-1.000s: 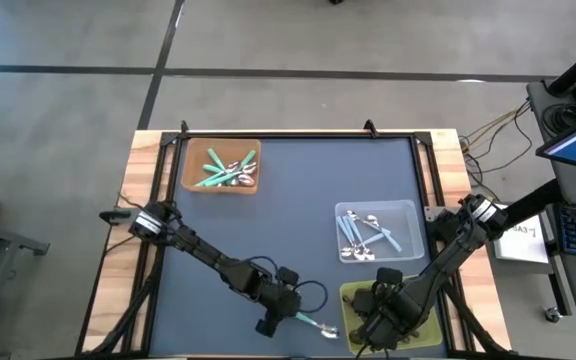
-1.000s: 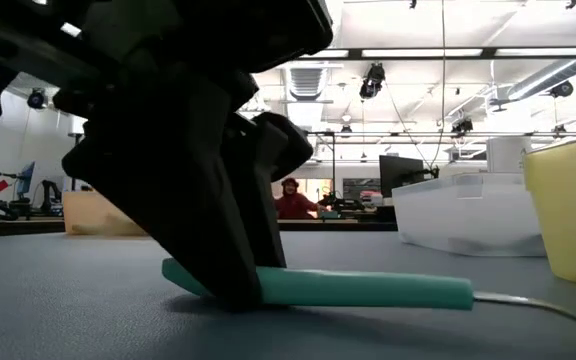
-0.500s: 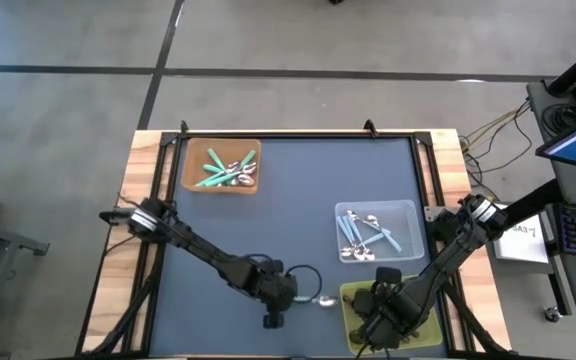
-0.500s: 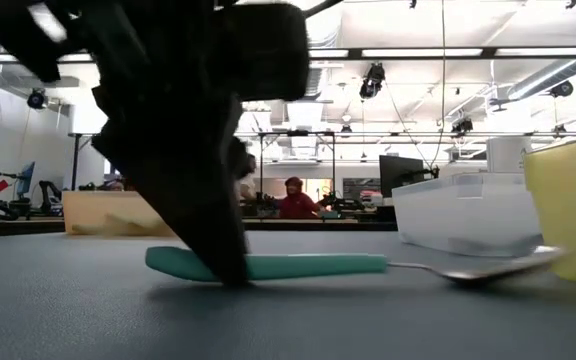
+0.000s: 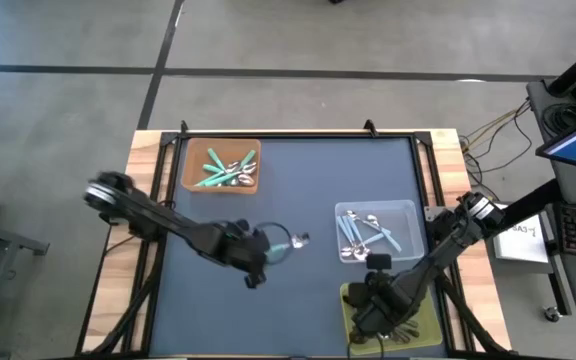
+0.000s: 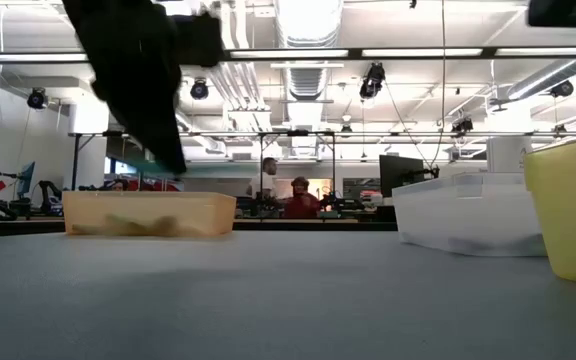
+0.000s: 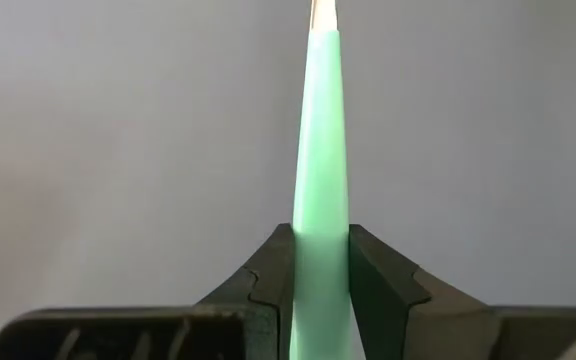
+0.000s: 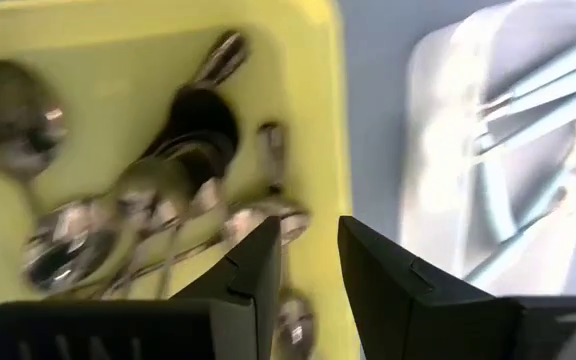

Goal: Sort silverware by color (type)
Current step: Put the green spoon into the orange bin

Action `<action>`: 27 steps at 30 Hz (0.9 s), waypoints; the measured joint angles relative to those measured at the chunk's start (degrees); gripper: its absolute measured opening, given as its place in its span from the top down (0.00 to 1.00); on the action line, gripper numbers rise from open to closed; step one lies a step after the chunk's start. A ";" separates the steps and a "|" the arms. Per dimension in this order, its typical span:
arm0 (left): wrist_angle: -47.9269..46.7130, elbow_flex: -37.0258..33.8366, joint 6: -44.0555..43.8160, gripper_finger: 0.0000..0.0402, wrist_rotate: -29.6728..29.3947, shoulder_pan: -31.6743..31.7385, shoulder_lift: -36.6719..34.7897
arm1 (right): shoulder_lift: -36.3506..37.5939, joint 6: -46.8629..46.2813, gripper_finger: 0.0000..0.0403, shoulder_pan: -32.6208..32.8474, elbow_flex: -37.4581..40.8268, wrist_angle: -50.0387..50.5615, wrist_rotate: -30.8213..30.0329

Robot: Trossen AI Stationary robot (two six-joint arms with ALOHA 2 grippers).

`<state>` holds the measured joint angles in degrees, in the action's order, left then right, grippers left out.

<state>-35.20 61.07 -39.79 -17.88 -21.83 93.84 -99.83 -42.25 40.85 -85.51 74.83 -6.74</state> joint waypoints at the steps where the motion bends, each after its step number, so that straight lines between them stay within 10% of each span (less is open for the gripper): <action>1: 0.24 -1.57 -0.01 0.86 -1.52 0.29 -2.93 | 0.04 0.97 0.76 -0.64 0.30 -0.05 -0.88; 9: -0.44 -16.27 4.66 0.86 -13.30 9.97 -27.17 | 1.93 2.45 0.76 -7.47 3.48 -0.54 -7.41; 16: 0.17 -25.98 18.08 0.86 -13.20 31.80 -40.87 | 5.55 2.37 0.76 -16.31 7.56 -5.88 -10.08; 27: 13.32 -30.84 43.59 0.86 8.26 64.02 -43.65 | 6.71 2.12 0.76 -26.93 10.58 -16.83 -14.74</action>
<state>-21.88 30.24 3.80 -9.62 42.19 50.19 -93.12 -40.13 13.93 -74.94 58.00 -21.48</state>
